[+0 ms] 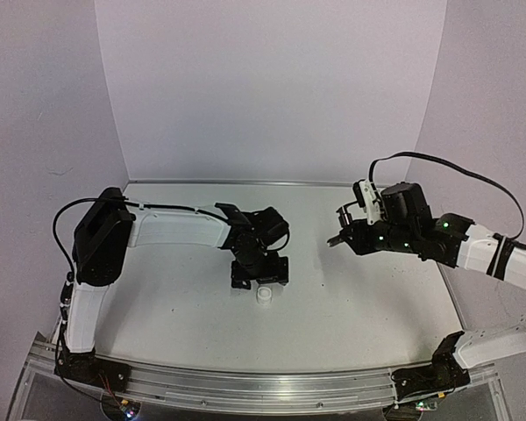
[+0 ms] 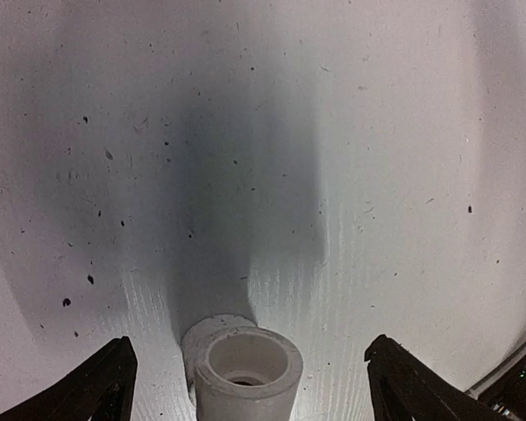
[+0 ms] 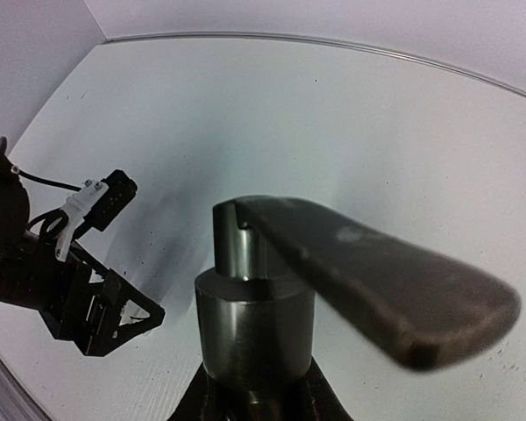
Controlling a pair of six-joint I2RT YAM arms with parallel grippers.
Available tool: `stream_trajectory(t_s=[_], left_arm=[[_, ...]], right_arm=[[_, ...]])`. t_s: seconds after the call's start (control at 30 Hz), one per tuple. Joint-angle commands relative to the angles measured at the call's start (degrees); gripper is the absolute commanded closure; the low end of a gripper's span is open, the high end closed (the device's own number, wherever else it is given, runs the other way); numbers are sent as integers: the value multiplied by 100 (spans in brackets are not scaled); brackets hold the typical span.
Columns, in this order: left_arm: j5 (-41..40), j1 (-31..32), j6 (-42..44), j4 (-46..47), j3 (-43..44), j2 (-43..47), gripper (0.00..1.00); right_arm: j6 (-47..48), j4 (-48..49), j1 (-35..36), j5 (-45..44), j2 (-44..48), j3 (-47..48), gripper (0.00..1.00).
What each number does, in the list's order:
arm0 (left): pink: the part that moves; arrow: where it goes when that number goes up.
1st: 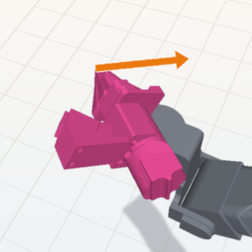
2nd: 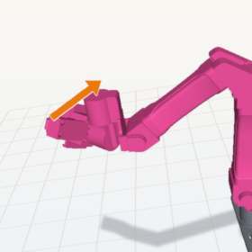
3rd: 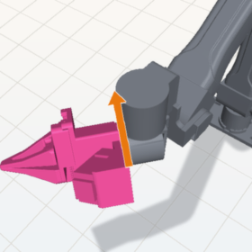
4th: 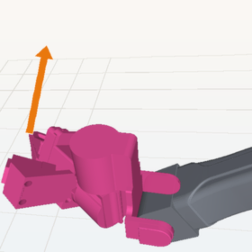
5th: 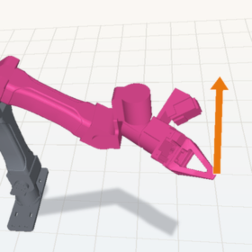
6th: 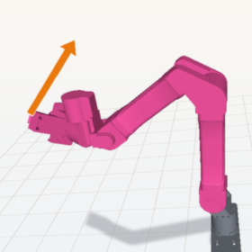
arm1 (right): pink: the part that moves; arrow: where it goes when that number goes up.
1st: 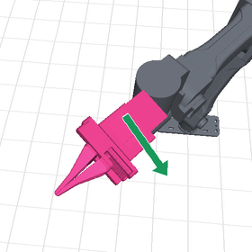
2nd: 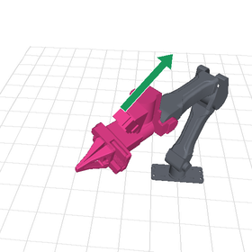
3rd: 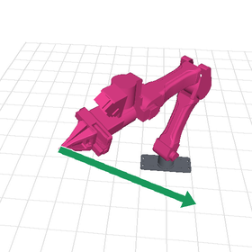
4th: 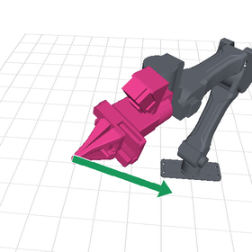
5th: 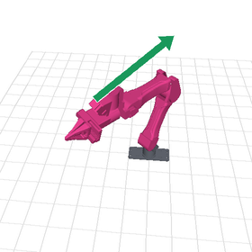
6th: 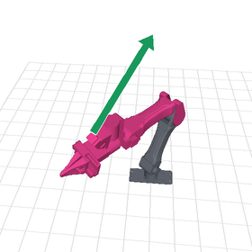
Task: Install the water faucets
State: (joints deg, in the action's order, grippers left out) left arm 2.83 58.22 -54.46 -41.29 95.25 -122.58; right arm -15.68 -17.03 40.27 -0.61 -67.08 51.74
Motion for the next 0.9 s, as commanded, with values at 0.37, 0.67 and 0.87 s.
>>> stream_trajectory(t_s=[0.37,0.67,0.87], left_arm=[[-437,154,-275,-1314,879,-512,26],[-302,215,-105,-1410,1142,-815,32],[-304,229,-62,-1435,1178,-819,42]], right_arm=[[41,360,33,-33,165,106,100],[55,411,34,-36,175,73,100],[65,413,34,-10,178,71,100]])
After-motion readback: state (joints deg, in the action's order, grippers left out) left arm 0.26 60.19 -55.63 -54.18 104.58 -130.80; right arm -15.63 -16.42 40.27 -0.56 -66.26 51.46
